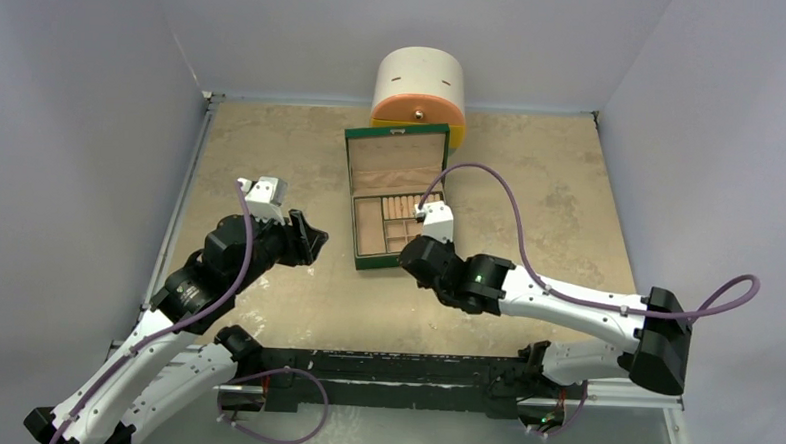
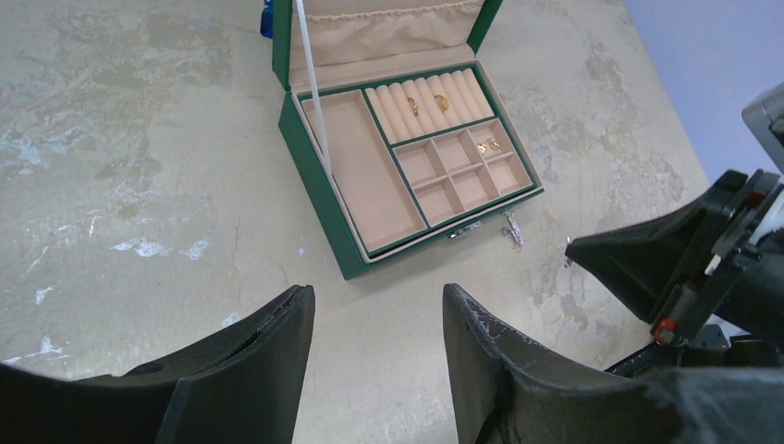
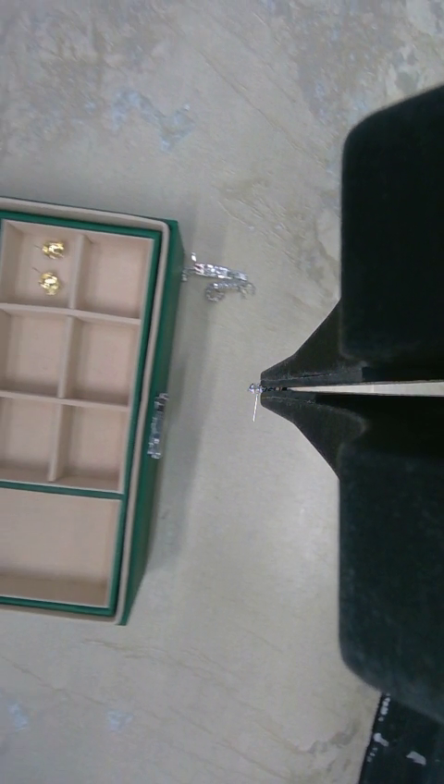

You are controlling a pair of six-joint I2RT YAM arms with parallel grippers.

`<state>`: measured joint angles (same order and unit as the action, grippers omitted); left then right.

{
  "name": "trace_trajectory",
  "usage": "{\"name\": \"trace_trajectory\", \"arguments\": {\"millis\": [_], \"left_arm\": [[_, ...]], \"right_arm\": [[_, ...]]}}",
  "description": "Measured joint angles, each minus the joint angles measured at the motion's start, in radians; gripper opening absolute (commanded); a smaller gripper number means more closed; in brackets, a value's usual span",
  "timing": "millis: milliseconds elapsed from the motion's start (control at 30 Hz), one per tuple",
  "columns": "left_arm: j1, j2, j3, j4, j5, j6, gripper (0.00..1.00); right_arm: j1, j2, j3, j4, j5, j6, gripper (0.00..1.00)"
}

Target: Organize the mixed jewelry

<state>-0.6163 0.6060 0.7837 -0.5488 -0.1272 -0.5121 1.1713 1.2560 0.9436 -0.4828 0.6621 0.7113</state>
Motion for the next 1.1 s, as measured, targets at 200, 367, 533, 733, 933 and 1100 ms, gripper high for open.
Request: {"name": "trace_trajectory", "arguments": {"millis": [200,367,533,733,933,1100], "left_arm": [[0.0,0.0,0.0,0.0,0.0,0.0,0.53],[0.0,-0.005,0.0,0.0,0.0,0.0,0.53],[0.0,-0.01,0.0,0.0,0.0,0.0,0.53],[0.0,-0.013,0.0,0.0,0.0,0.0,0.53],[0.0,-0.013,0.0,0.0,0.0,0.0,0.53],[0.0,-0.013,0.0,0.0,-0.001,0.0,0.53]], "right_arm": [[-0.1,0.055,0.061,0.068,-0.03,-0.112,0.0],[-0.175,0.116,0.097,0.132,-0.068,-0.182,0.0],[-0.235,0.194,0.128,0.192,-0.117,-0.23,0.0],[-0.29,0.303,0.155,0.254,-0.171,-0.251,0.0],[-0.33,0.394,0.18,0.281,-0.193,-0.253,0.0],[-0.355,0.444,0.198,0.305,-0.213,-0.252,0.0]]}}
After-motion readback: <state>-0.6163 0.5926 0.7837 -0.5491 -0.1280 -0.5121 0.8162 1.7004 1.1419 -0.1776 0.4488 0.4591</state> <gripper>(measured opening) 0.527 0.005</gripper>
